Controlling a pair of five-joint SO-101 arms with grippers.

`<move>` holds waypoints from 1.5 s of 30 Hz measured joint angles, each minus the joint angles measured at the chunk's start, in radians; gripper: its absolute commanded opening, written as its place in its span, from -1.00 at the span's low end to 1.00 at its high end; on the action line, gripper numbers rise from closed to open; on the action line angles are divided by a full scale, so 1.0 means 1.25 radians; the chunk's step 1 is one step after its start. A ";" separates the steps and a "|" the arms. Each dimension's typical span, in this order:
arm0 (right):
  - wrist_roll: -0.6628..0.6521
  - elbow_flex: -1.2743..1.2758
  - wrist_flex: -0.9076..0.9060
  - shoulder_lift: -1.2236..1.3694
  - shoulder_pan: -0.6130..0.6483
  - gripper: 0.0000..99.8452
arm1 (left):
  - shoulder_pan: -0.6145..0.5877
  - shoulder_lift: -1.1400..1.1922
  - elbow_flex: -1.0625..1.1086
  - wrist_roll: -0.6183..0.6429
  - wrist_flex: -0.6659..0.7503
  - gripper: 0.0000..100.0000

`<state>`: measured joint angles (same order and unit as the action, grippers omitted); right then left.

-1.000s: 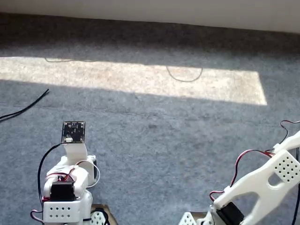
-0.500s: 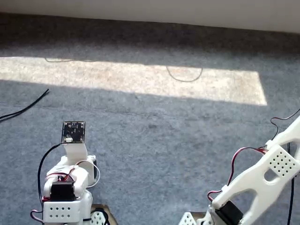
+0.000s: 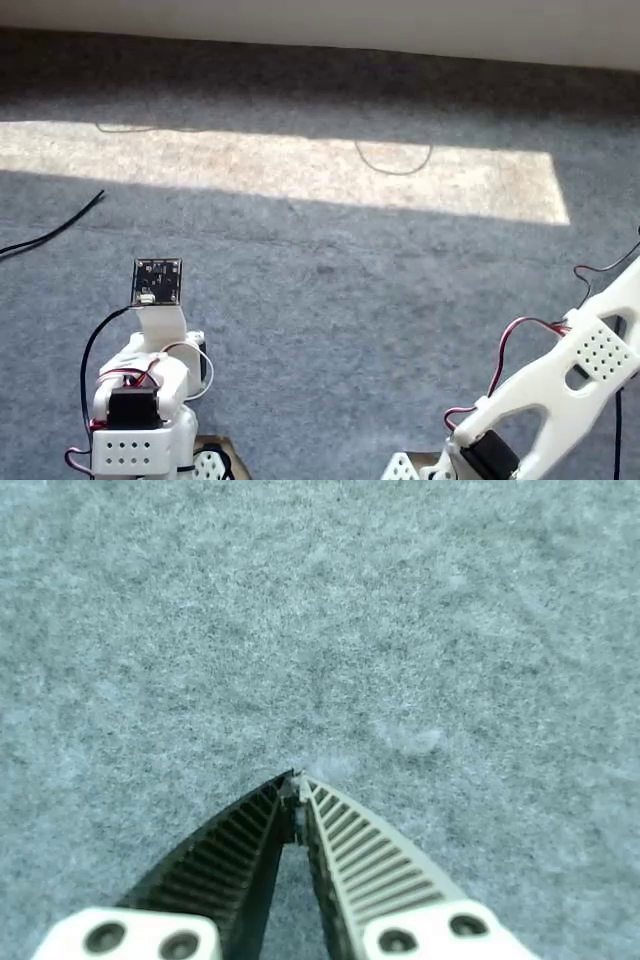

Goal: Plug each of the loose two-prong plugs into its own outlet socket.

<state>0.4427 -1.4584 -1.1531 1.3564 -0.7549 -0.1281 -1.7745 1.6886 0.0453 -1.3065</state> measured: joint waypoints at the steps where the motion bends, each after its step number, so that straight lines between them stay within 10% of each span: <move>1: 0.000 -0.001 0.001 0.007 0.000 -0.68 | 0.000 0.000 0.000 0.000 0.000 -0.99; 5: 0.000 -0.011 0.001 0.018 -0.009 -1.00 | 0.000 0.000 0.000 0.000 0.000 -0.99; 19: -0.009 -0.144 -0.210 -0.044 0.001 -0.94 | 0.000 0.000 0.000 0.000 0.000 -0.99; 30: -0.109 -0.146 -0.091 -0.115 -0.036 -0.52 | 0.000 0.000 0.000 0.000 0.000 -0.99; 39: -0.687 -0.151 0.198 0.065 -0.055 -0.52 | 0.000 0.000 0.000 0.000 0.000 -0.99; 45: -0.760 -0.150 0.477 0.160 -0.044 -0.52 | 0.000 0.000 0.000 0.000 0.000 -0.99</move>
<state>-0.5071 -1.6456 -0.5562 1.5558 -0.8101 -0.1281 -1.7745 1.6886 0.0453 -1.3065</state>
